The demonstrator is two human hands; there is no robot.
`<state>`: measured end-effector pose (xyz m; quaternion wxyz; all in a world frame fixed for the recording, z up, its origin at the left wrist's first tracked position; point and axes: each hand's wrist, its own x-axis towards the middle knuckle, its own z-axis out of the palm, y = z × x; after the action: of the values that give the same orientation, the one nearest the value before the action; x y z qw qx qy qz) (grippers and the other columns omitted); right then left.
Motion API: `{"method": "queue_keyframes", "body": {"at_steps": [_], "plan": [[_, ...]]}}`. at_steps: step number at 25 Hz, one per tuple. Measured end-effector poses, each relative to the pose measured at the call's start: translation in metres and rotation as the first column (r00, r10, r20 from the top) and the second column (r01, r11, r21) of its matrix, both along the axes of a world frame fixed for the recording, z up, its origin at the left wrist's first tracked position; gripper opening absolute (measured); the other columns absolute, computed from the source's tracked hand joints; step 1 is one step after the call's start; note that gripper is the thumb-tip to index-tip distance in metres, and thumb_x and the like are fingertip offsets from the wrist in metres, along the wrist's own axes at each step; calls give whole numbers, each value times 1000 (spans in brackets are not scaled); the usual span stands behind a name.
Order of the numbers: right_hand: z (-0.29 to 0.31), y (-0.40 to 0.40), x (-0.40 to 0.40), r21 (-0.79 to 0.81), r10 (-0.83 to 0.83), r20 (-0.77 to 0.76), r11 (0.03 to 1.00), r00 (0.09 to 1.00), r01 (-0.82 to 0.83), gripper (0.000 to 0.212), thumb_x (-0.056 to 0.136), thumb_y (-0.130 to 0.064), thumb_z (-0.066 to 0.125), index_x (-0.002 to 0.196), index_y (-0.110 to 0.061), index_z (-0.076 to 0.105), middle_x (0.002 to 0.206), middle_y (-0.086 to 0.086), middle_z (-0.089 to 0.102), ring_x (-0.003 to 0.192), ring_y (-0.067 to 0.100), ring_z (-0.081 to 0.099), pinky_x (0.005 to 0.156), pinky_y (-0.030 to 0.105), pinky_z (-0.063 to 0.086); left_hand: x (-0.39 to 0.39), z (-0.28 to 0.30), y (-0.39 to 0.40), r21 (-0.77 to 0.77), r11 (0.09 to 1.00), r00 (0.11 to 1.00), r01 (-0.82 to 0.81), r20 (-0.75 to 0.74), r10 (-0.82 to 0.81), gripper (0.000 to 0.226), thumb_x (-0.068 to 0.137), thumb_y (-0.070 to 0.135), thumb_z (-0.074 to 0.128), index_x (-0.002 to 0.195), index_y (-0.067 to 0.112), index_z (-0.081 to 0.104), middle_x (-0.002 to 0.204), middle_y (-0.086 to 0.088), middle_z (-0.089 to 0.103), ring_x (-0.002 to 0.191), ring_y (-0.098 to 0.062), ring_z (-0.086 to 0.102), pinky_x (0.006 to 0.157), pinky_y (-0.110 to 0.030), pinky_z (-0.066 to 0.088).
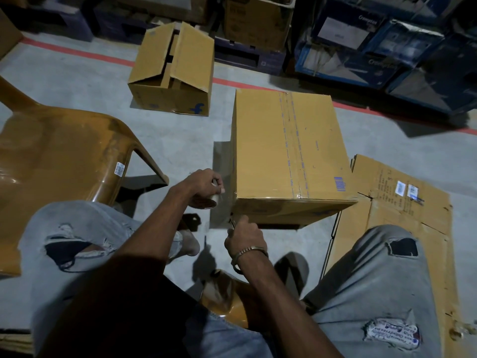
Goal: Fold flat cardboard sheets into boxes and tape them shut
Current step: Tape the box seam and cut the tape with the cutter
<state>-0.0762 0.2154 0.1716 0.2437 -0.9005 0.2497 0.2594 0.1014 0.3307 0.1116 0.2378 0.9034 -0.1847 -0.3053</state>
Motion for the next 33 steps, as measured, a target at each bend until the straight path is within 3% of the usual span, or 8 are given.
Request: {"method": "queue_keyframes", "body": {"at_steps": [3, 7, 12, 17, 23, 28, 31, 33], "plan": [[9, -7, -7, 34, 12, 109, 999, 994, -16, 34, 97, -17, 59, 124, -9, 38, 111, 18, 65, 103, 40, 65, 71, 36, 42, 1, 4, 3, -74, 996, 998, -58, -24, 57, 13, 93, 40, 75, 84, 33, 69, 117, 1, 68, 111, -21, 60, 97, -41, 49], [8, -24, 19, 87, -157, 301, 987, 941, 137, 18, 101, -22, 48, 112, -13, 36, 100, 12, 66, 87, 37, 65, 65, 36, 40, 5, 11, 3, -133, 978, 986, -162, -68, 155, 17, 95, 44, 72, 89, 28, 71, 105, 1, 67, 97, -23, 62, 77, -32, 43], [-30, -31, 67, -198, -40, 445, 970, 895, 141, 46, 96, -59, 48, 114, -16, 45, 102, 8, 66, 100, 32, 59, 74, 42, 46, 2, 20, 3, -179, 941, 956, -289, -103, 274, 32, 92, 53, 72, 90, 21, 69, 85, 6, 62, 82, -18, 59, 73, -33, 43], [-69, -43, 74, -391, 191, 424, 921, 885, -11, 61, 90, -62, 62, 122, -14, 42, 104, 11, 67, 101, 33, 56, 71, 43, 49, 2, 25, 3, -199, 879, 901, -433, -67, 429, 42, 74, 60, 85, 78, 24, 64, 86, 4, 69, 82, -16, 62, 76, -34, 49], [-67, -58, 79, -384, 316, 381, 909, 869, -162, 83, 73, -65, 81, 123, -15, 38, 97, 9, 64, 90, 31, 60, 59, 38, 40, -2, 26, 2, -148, 900, 910, -409, 4, 414, 24, 72, 35, 84, 80, 24, 64, 89, 1, 73, 84, -23, 67, 78, -37, 55], [-58, -81, 82, -310, 393, 327, 904, 860, -295, 74, 83, -41, 83, 131, -14, 34, 95, 12, 65, 82, 38, 67, 58, 39, 40, -9, 36, -1, -216, 911, 928, -352, 43, 369, 12, 76, 26, 83, 85, 23, 76, 94, 2, 75, 90, -20, 68, 82, -34, 55], [-51, -84, 83, -194, 295, 356, 952, 887, -239, 88, 67, -71, 82, 119, -16, 37, 82, 7, 63, 65, 33, 58, 56, 37, 41, -18, 45, -2, -241, 911, 927, -334, 93, 364, 8, 77, 24, 84, 84, 24, 82, 90, 6, 78, 85, -9, 68, 82, -28, 53], [-54, -82, 82, -201, 300, 363, 950, 882, -240, 85, 70, -67, 83, 119, -16, 37, 84, 8, 65, 68, 34, 60, 58, 38, 43, -21, 49, 0, -238, 915, 925, -326, 119, 361, 8, 78, 24, 85, 86, 24, 84, 92, 6, 80, 87, -9, 68, 85, -27, 54]]}}
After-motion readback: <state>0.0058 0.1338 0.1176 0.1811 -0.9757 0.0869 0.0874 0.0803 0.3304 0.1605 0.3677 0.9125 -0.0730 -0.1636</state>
